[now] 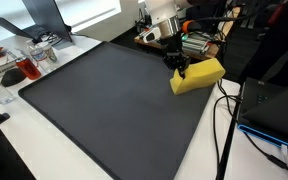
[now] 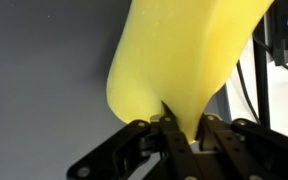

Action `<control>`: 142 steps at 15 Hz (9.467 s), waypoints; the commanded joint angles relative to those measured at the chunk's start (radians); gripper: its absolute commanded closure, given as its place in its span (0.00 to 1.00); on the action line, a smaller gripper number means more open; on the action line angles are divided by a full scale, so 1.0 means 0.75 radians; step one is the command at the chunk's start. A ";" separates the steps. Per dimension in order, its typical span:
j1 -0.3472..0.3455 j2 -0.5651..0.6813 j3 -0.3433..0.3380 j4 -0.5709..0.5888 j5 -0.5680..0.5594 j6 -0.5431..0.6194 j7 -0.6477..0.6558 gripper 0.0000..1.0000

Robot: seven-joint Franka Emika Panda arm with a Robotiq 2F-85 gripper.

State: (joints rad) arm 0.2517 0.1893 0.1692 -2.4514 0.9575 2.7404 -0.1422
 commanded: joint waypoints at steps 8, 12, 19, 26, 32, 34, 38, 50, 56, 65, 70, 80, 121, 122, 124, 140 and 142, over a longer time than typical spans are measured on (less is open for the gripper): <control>0.303 -0.291 -0.273 -0.113 -1.090 -0.101 0.808 0.97; 0.094 -0.364 -0.097 0.062 -1.530 -0.429 1.064 0.97; 0.051 -0.217 0.134 0.540 -2.001 -1.132 1.284 0.97; 0.111 0.154 0.108 0.930 -2.421 -1.573 1.171 0.97; 0.129 0.422 0.018 1.126 -2.689 -1.675 0.893 0.97; 0.124 0.488 -0.001 1.167 -2.712 -1.650 0.822 0.97; 0.112 0.589 -0.021 1.225 -2.700 -1.602 0.735 0.97; 0.104 0.707 -0.044 1.263 -2.651 -1.506 0.656 0.55; 0.106 0.708 -0.039 1.274 -2.625 -1.512 0.628 0.12; 0.073 0.663 0.016 1.288 -2.439 -1.497 0.556 0.00; 0.055 0.511 0.050 1.259 -2.126 -1.428 0.454 0.00; 0.077 0.450 -0.026 1.240 -1.815 -1.179 0.419 0.00; -0.278 1.203 -0.021 2.628 -1.394 -1.978 -0.287 0.00; -0.296 1.211 -0.013 2.631 -1.393 -1.961 -0.340 0.00; -0.327 1.227 -0.002 2.637 -1.388 -1.935 -0.389 0.00; -0.511 1.342 0.051 2.628 -1.340 -1.762 -0.472 0.00; -0.518 1.347 0.057 2.626 -1.342 -1.757 -0.478 0.00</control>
State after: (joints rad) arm -0.1200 1.1754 0.1909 -0.5157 -0.0779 1.4167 -0.4849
